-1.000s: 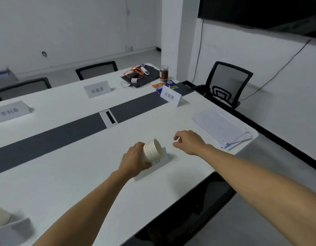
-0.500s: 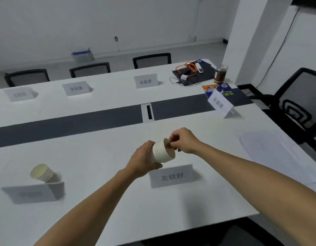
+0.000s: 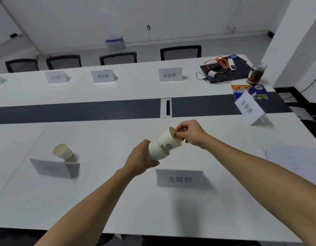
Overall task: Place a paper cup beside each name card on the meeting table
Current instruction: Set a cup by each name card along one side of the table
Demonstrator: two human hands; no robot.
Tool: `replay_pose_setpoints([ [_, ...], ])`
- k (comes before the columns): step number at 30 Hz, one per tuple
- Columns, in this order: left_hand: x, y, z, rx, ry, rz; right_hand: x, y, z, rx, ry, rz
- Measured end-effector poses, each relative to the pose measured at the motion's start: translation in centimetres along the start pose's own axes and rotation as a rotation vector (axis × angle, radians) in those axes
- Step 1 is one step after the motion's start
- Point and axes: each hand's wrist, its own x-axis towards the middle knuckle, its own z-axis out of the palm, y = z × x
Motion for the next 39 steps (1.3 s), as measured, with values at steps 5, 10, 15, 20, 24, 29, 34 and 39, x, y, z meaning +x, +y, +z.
replay_pose_setpoints([
  [5, -1.0, -2.1, 0.7, -0.019, -0.026, -0.092, 2.8, 2.5, -1.9, 0.07, 0.261, 0.197],
  [10, -3.1, -3.2, 3.3, -0.07, -0.072, -0.14, 3.5, 10.4, 2.6, -0.093, 0.152, 0.45],
  [15, -5.2, -4.6, 4.3, -0.068, -0.08, -0.204, 4.1, 13.9, 5.3, -0.157, 0.112, 0.513],
  [20, -6.6, -5.6, 4.5, -0.091, -0.076, -0.256, 4.2, 13.9, 6.4, -0.162, 0.075, 0.529],
  [24, -7.0, -5.4, 3.9, -0.073, -0.092, -0.22, 2.9, 13.2, 5.8, -0.18, 0.065, 0.52],
  [29, -6.4, -3.8, 2.7, -0.009, -0.106, -0.078, -1.3, 11.2, 3.1, -0.326, 0.098, 0.447],
  [34, -5.8, -0.2, 3.3, 0.074, -0.182, 0.129, -9.2, 10.1, -0.2, -0.532, 0.163, 0.39],
  [39, -6.7, 6.8, 6.8, 0.112, -0.277, 0.343, -19.4, 11.0, -5.3, -0.635, 0.266, 0.426],
])
